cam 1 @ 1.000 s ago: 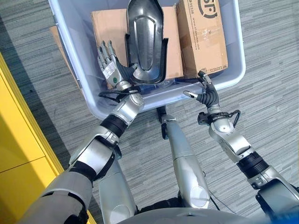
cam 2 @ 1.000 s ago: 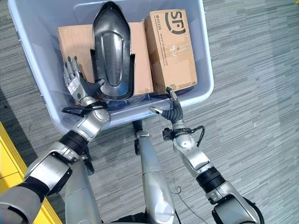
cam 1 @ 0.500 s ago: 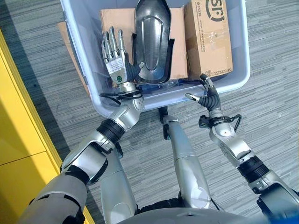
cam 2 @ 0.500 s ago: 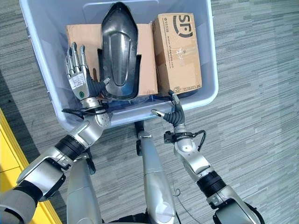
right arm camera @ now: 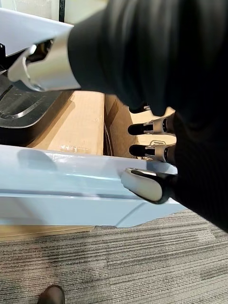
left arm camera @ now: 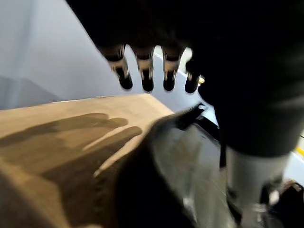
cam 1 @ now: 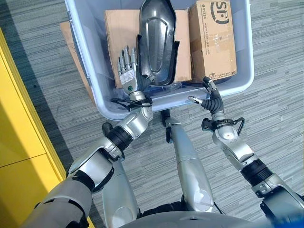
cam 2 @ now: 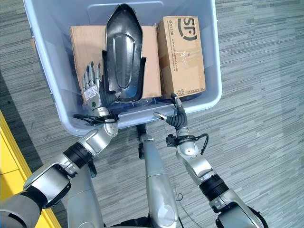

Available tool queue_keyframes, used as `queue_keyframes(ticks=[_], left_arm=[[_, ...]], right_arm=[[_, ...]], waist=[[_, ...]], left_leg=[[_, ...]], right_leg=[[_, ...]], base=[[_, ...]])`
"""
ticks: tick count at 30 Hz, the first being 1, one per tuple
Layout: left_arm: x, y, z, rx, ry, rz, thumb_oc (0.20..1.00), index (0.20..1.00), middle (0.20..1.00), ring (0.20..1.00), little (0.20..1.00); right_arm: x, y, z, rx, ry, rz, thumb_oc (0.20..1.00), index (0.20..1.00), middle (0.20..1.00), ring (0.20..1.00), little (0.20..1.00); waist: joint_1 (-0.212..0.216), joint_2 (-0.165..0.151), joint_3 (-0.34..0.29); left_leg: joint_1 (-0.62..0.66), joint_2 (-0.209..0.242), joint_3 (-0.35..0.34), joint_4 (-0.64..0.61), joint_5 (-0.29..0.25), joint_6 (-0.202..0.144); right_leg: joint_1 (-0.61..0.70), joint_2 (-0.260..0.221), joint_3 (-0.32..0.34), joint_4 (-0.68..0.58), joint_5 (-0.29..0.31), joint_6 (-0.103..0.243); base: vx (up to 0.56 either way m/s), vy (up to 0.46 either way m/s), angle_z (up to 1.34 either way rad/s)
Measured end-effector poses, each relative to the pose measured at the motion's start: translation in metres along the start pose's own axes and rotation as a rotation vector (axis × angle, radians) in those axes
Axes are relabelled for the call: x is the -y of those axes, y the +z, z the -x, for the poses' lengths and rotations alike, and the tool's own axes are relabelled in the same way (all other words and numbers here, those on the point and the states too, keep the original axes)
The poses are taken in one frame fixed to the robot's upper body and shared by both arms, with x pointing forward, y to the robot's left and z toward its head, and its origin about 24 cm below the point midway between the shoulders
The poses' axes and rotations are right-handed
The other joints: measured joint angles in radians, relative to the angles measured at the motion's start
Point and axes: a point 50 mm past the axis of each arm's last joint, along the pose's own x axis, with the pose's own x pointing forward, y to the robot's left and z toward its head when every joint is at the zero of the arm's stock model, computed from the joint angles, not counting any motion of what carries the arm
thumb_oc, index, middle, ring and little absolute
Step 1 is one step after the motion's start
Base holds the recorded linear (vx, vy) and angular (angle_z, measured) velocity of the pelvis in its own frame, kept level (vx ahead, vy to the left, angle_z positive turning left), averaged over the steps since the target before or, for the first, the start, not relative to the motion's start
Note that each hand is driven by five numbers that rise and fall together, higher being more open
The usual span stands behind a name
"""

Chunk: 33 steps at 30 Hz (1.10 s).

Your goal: Move parts from the plastic box to the shelf.

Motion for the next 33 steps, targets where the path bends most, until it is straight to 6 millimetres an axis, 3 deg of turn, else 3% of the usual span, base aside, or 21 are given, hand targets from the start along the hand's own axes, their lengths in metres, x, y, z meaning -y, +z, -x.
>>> queue_keyframes(ticks=[14,18,29,30,31,32,33], left_arm=[[0.005,-0.001,-0.001,-0.160,-0.043,0.105,1.000,1.000,1.000,1.000,1.000],[0.002,0.004,-0.009,-0.166,-0.027,0.062,1.000,1.000,1.000,1.000,1.000],[0.002,0.007,-0.016,-0.174,-0.020,-0.019,1.000,1.000,1.000,1.000,1.000],[0.003,0.008,-0.016,-0.173,-0.023,-0.027,0.564,0.564,0.564,0.564,0.564],[0.003,0.009,-0.017,-0.170,-0.023,-0.035,0.369,0.369,0.369,0.369,0.369],[0.003,0.009,-0.019,-0.165,-0.033,-0.062,0.244,0.244,0.244,0.244,0.244],[0.003,0.010,-0.021,-0.160,-0.025,-0.078,0.200,0.200,0.200,0.200,0.200]], right_arm=[[-0.004,-0.003,0.001,-0.029,-0.007,-0.011,1.000,1.000,1.000,1.000,1.000],[-0.008,0.001,0.001,-0.020,0.020,-0.016,1.000,1.000,1.000,1.000,1.000],[-0.011,0.008,-0.001,0.001,0.031,-0.025,1.000,1.000,1.000,1.000,1.000],[-0.011,0.008,-0.001,0.001,0.032,-0.025,1.000,1.000,1.000,1.000,1.000],[-0.011,0.008,-0.001,0.001,0.032,-0.025,1.000,1.000,1.000,1.000,1.000],[-0.011,0.008,-0.001,0.002,0.036,-0.025,1.000,1.000,1.000,1.000,1.000],[-0.011,0.009,-0.001,0.004,0.038,-0.025,1.000,1.000,1.000,1.000,1.000]], waist=[[-0.007,-0.017,-0.011],[-0.031,-0.017,-0.012],[-0.034,-0.020,-0.014],[-0.034,-0.020,-0.014],[-0.035,-0.020,-0.014],[-0.038,-0.020,-0.014],[-0.039,-0.020,-0.014]], left_leg=[[-0.035,0.001,-0.014,0.064,-0.033,0.010],[-0.043,0.002,-0.014,0.079,-0.043,0.014],[-0.053,0.003,0.004,0.083,-0.049,0.021],[-0.053,0.003,0.004,0.084,-0.050,0.021],[-0.054,0.003,0.004,0.085,-0.050,0.021],[-0.056,0.003,0.003,0.088,-0.050,0.022],[-0.059,0.003,0.003,0.093,-0.051,0.021]], right_leg=[[-0.001,-0.001,-0.005,-0.001,0.006,0.008],[-0.004,-0.001,-0.004,0.003,0.004,0.011],[-0.033,0.000,0.011,0.019,0.001,0.011],[-0.033,0.000,0.011,0.019,0.001,0.011],[-0.033,0.000,0.011,0.019,0.001,0.011],[-0.033,0.000,0.011,0.019,0.001,0.011],[-0.034,0.000,0.011,0.019,0.001,0.011]], base=[[0.00,-0.007,0.00],[0.00,0.007,-0.01],[0.00,0.004,-0.03],[0.00,0.000,0.00],[0.00,0.000,0.00],[0.00,0.000,0.00],[0.00,0.000,0.00]])
